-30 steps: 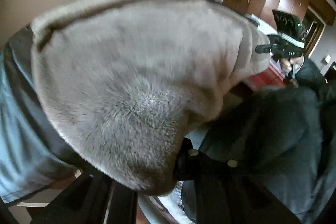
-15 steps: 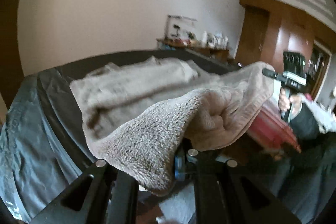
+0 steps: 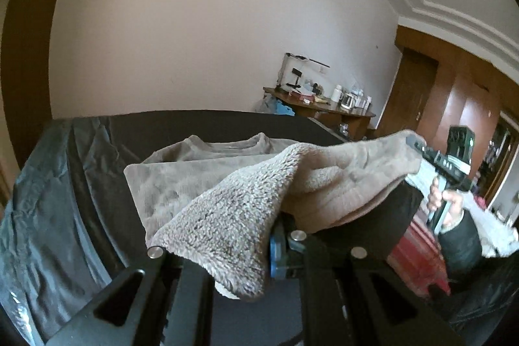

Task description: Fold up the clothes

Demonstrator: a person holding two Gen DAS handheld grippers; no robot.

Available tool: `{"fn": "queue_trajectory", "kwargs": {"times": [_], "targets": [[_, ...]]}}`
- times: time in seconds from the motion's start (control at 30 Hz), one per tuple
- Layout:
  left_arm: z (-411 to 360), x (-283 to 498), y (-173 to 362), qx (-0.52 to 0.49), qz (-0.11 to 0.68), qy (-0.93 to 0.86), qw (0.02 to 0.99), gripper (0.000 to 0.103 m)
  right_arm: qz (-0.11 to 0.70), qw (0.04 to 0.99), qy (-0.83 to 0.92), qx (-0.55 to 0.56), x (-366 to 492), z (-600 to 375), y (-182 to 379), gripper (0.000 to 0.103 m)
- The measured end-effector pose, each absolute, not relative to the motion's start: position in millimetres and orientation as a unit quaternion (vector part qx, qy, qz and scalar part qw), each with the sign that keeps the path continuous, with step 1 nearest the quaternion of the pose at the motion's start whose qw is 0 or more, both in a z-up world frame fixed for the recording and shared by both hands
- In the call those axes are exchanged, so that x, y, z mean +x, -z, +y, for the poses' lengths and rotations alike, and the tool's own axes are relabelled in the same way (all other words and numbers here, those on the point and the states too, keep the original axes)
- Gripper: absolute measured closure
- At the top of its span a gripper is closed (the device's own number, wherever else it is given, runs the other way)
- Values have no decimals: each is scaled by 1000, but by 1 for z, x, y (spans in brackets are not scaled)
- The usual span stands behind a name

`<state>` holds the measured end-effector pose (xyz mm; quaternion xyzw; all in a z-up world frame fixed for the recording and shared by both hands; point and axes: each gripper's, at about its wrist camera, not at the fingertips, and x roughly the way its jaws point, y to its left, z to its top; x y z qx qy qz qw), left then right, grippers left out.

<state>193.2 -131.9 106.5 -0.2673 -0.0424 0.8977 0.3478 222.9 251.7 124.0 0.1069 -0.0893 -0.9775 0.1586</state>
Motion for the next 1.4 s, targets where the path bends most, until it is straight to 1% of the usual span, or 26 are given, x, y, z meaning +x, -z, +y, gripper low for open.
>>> {"fn": "queue_trajectory", "kwargs": {"times": [0.07, 0.13, 0.33, 0.43, 0.53, 0.57, 0.6, 0.63, 0.73, 0.87, 0.93, 0.97, 1.0, 1.1, 1.17, 1.2, 1.23, 1.27, 1.3, 1.4], "targets": [[-133, 183, -104, -281, -62, -893, 347, 89, -85, 149, 979, 114, 215, 249, -123, 80], [-135, 173, -97, -299, -80, -885, 348, 89, -85, 145, 977, 128, 206, 250, -120, 80], [-129, 145, -79, -338, -100, -873, 336, 88, -80, 129, 973, 173, 171, 250, -108, 80], [-130, 117, -77, -354, -141, -865, 326, 86, -87, 120, 972, 183, 146, 251, -106, 80], [-144, 71, -67, -387, -248, -831, 313, 73, -112, 95, 969, 198, 112, 259, -102, 80], [-147, 58, -61, -395, -273, -822, 305, 63, -125, 88, 967, 204, 96, 265, -99, 80], [-151, 44, -55, -404, -297, -812, 297, 57, -135, 81, 965, 211, 81, 269, -96, 80], [-154, 32, -48, -412, -314, -806, 287, 57, -144, 74, 962, 222, 67, 271, -91, 80], [-152, 9, -32, -429, -294, -819, 241, 57, -160, 57, 952, 253, 33, 276, -74, 79], [-151, 12, -25, -443, -279, -817, 241, 57, -169, 40, 939, 296, 1, 280, -48, 78], [-150, 14, -22, -450, -271, -816, 241, 48, -186, 42, 934, 303, -5, 288, -37, 74], [-150, 15, -20, -453, -267, -816, 241, 38, -196, 45, 931, 304, -6, 294, -32, 73], [-150, 15, -18, -456, -263, -815, 241, 31, -204, 48, 929, 304, -7, 298, -28, 72], [-152, 22, -20, -458, -274, -809, 246, 26, -216, 53, 927, 302, -8, 302, -19, 71], [-154, 25, -20, -460, -290, -800, 255, 24, -209, 57, 930, 299, -6, 303, -19, 69], [-153, 27, -19, -462, -300, -793, 260, 24, -200, 60, 932, 295, -5, 301, -20, 61], [-150, 27, -18, -468, -305, -787, 263, 24, -191, 65, 935, 292, -5, 298, -22, 50], [-146, 26, -16, -477, -305, -781, 264, 24, -180, 72, 937, 290, -5, 295, -23, 46], [-141, 24, -15, -486, -304, -775, 265, 24, -171, 75, 939, 288, -5, 291, -23, 40], [-123, 18, -11, -513, -287, -764, 267, 24, -155, 74, 943, 284, -4, 286, -26, 39]]}}
